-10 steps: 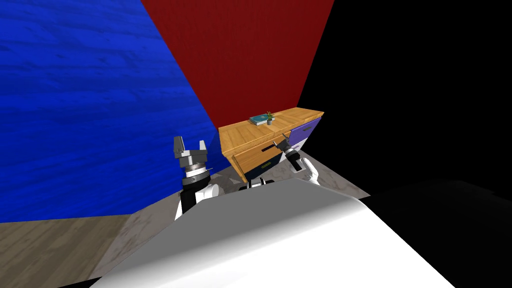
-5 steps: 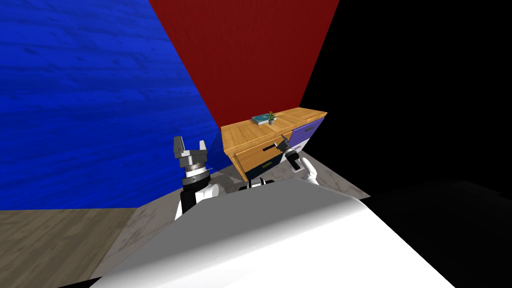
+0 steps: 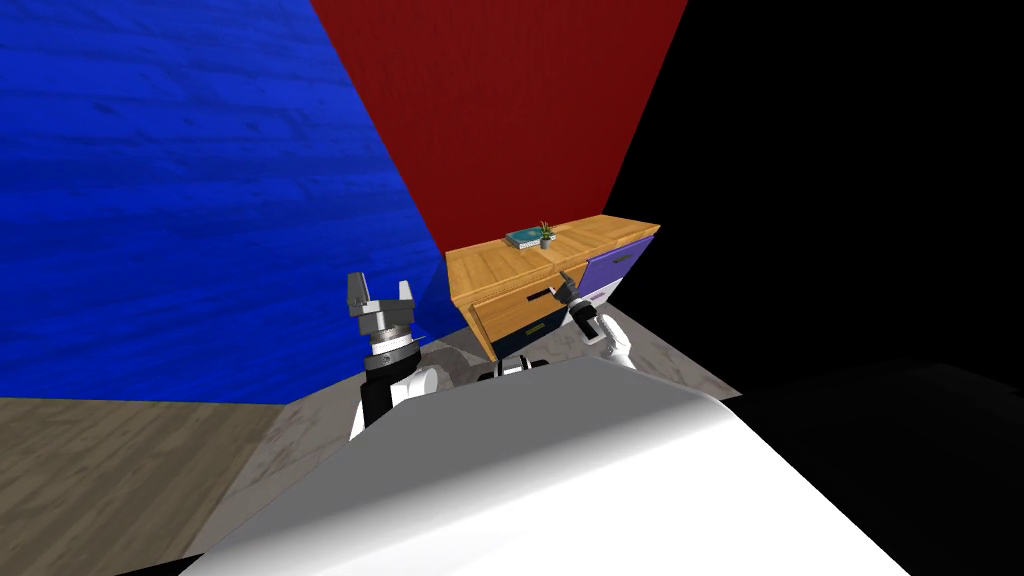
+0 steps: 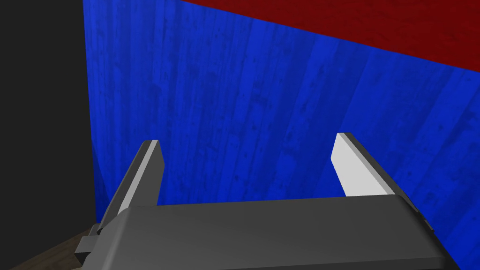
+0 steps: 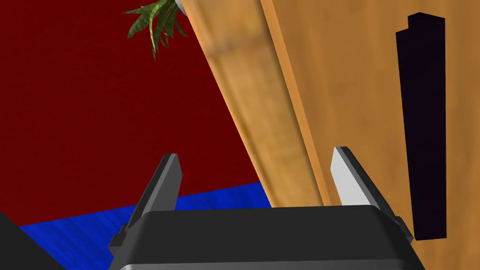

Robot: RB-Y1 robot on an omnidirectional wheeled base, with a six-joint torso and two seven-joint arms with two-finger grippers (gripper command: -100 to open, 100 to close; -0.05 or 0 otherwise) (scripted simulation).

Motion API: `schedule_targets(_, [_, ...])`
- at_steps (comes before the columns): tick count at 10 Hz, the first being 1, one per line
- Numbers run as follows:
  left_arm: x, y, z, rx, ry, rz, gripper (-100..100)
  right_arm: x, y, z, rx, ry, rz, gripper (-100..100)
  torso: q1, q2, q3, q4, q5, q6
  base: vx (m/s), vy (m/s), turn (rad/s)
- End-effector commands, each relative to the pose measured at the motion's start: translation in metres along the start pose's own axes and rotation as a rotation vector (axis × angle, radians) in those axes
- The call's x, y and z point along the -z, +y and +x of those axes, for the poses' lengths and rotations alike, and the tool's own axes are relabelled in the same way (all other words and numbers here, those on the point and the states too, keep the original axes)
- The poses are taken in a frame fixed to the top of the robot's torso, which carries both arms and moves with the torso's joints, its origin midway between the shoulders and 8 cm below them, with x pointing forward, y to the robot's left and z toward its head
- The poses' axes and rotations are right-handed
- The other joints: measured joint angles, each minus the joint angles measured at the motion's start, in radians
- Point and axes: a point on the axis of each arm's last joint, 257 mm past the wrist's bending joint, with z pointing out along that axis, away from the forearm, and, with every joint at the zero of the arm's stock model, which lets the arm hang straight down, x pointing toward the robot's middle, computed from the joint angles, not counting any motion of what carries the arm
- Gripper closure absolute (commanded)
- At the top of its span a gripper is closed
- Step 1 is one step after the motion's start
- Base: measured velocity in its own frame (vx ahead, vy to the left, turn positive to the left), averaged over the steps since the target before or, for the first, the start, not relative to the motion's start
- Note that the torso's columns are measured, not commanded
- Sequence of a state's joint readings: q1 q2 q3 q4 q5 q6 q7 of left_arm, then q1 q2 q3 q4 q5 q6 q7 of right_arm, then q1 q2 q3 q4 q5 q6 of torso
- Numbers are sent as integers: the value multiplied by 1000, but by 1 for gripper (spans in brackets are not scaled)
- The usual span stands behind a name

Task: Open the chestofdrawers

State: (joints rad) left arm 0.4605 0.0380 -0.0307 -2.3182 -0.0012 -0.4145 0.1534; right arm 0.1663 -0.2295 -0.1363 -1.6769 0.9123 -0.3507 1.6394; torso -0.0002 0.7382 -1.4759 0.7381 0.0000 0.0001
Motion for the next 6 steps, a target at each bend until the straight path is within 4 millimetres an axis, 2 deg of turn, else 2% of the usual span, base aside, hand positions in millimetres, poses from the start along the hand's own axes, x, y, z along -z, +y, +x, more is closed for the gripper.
schedule_targets(1, [0, 0, 0, 0, 0, 0, 0, -2, 11, 8, 96, 16, -25, -100, 0, -1, 0, 0, 0, 0, -22, -8, 72])
schedule_targets(6, [0, 0, 0, 0, 0, 0, 0, -6, 30, 20, 266, 38, -68, -100, 0, 0, 0, 0, 0, 0, -28, -4, 56])
